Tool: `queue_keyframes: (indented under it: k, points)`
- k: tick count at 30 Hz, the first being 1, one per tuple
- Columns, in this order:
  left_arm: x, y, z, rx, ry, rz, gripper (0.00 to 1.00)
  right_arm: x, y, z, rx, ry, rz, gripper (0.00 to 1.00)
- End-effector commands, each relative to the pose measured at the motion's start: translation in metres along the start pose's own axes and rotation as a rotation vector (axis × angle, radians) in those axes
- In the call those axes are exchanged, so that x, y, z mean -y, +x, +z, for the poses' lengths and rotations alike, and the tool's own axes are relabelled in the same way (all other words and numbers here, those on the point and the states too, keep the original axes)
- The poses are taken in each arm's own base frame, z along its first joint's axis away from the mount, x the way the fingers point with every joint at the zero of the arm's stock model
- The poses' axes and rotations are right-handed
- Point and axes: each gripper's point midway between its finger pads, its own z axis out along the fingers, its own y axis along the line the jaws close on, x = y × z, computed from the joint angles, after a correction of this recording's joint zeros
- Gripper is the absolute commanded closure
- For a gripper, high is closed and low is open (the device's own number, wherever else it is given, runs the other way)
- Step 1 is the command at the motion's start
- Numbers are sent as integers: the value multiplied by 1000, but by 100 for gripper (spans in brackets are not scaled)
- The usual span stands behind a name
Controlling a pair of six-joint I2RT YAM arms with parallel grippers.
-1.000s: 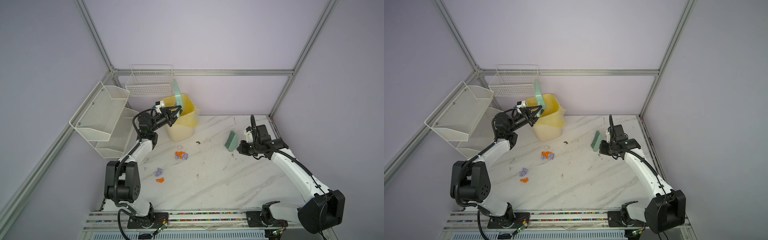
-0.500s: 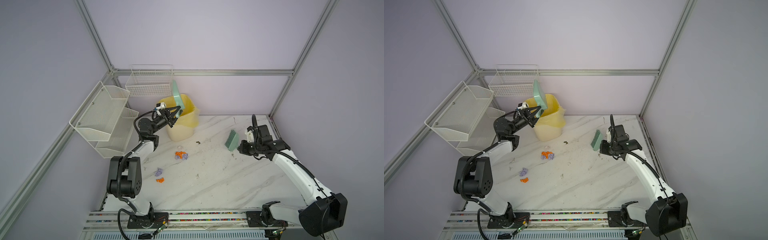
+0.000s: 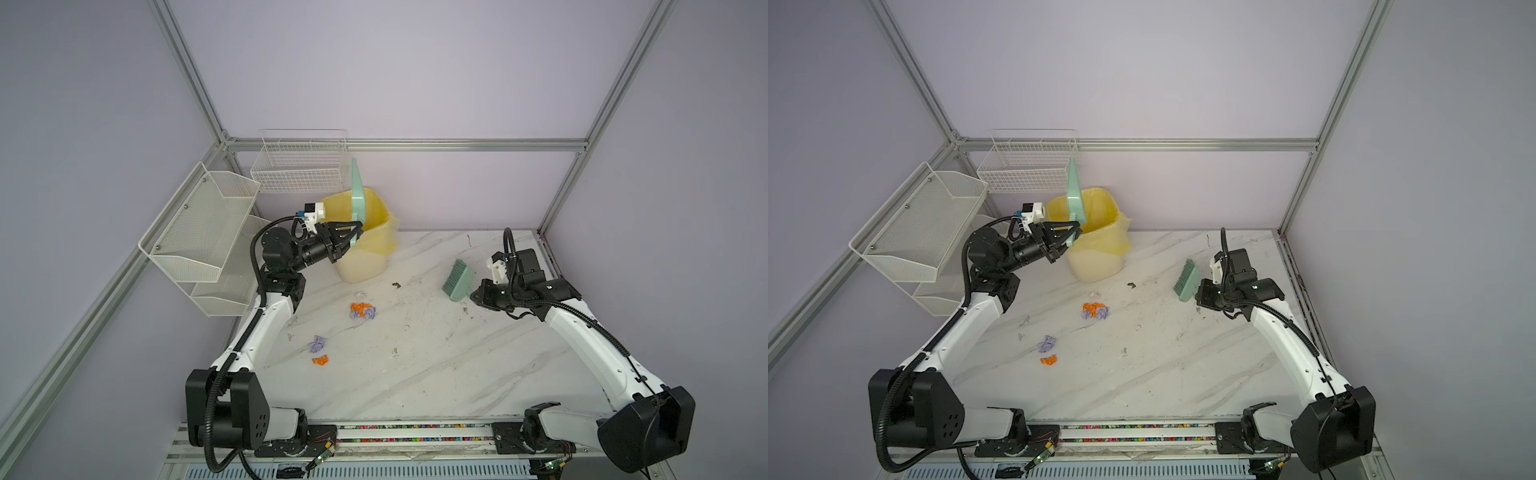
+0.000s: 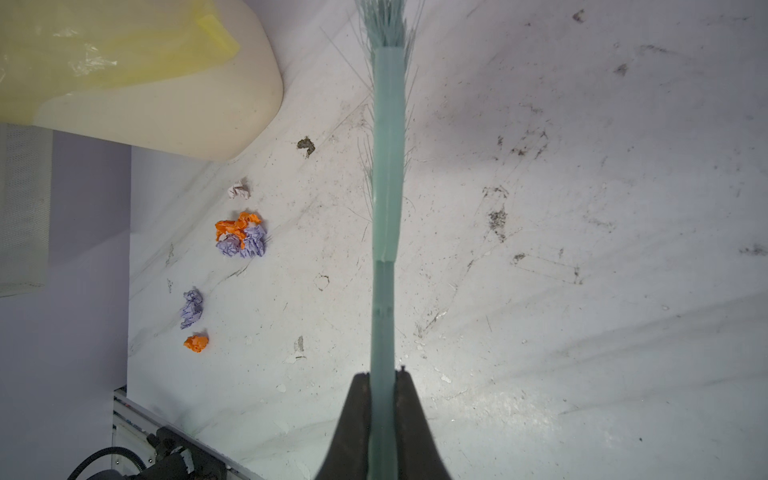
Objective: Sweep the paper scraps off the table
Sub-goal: 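Lower the empty dustpan beside the scraps with left while right brings brush over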
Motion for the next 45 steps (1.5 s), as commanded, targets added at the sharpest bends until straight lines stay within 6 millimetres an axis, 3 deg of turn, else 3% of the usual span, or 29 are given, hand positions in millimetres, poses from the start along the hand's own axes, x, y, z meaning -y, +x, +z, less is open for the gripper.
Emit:
queue_keyframes:
  k: [1, 8, 20, 27, 36, 45]
  points:
    - [-4, 12, -10, -14, -88, 117, 84, -15, -5, -10, 37, -73, 4, 100]
    - [-3, 34, -34, -10, -285, 294, 84, -31, -8, -10, 33, -162, 39, 100]
    - [-20, 67, -66, -42, -459, 385, 84, -63, -9, -3, 39, -281, 77, 100]
    - [-48, 86, -83, -66, -556, 361, 84, -81, -23, 12, 30, -312, 64, 100]
    - [-103, 118, -126, -44, -751, 260, 84, -103, -15, 52, -52, -304, 36, 100]
    - [-143, 129, -150, -37, -907, 181, 84, -123, -19, 54, -5, -341, 76, 100]
